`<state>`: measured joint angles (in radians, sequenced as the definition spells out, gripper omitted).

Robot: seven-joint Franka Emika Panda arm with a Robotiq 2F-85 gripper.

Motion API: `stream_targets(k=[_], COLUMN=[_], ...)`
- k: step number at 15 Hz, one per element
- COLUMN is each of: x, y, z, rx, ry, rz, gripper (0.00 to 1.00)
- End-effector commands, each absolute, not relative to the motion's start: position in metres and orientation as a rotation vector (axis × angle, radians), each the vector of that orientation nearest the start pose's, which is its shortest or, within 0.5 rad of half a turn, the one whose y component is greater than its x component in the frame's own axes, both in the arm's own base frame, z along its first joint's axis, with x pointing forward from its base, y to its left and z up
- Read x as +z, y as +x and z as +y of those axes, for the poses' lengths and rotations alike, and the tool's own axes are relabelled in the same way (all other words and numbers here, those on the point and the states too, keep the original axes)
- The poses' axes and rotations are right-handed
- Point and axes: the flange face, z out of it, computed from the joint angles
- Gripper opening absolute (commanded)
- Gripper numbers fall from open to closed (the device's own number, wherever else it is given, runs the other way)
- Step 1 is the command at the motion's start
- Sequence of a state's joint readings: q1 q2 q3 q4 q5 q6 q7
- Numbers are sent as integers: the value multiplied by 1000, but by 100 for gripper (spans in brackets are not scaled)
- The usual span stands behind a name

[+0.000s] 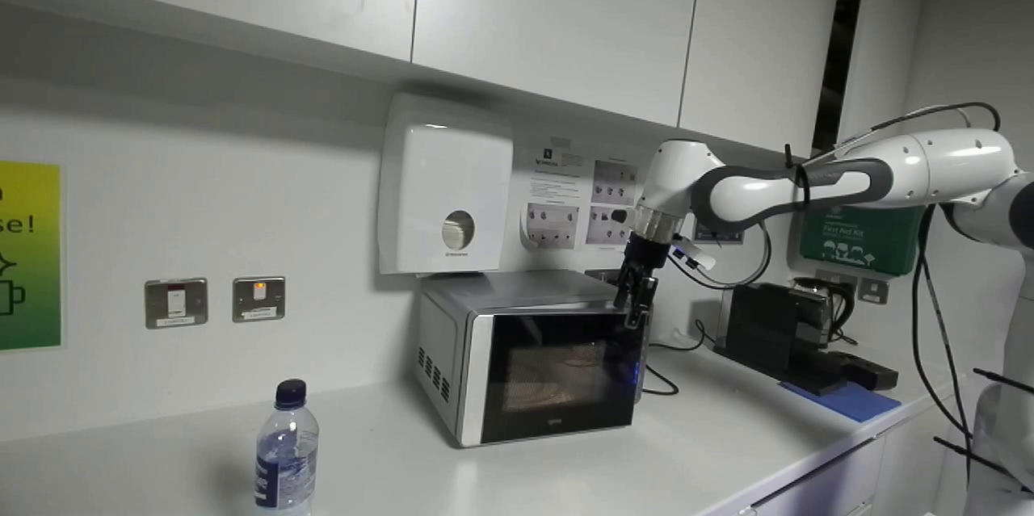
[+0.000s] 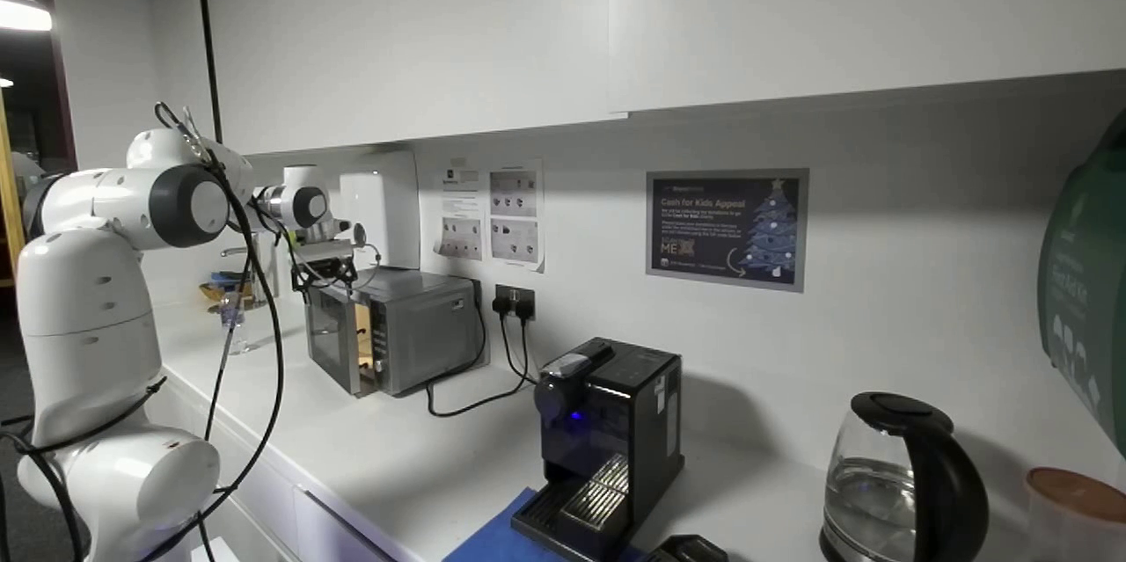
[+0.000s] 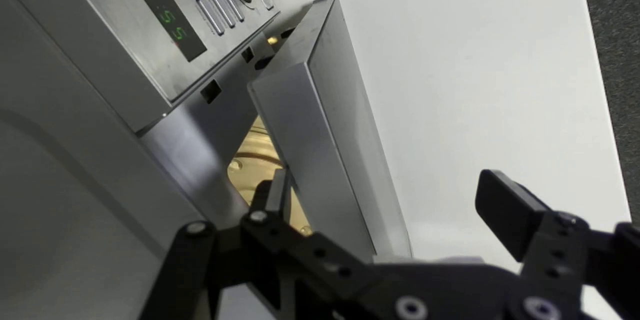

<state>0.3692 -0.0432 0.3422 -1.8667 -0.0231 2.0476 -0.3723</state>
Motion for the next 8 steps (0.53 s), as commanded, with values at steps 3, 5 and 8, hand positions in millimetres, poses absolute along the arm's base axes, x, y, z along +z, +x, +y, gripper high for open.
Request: stream_targets(k=[3, 5, 8], x=[550, 549, 549], y=[431, 431, 430], z=[384, 388, 395], rx=[-386, -395, -424], ry=[-2673, -2673, -2661], rz=[-1513, -1469, -1419], gripper=[100, 100, 100])
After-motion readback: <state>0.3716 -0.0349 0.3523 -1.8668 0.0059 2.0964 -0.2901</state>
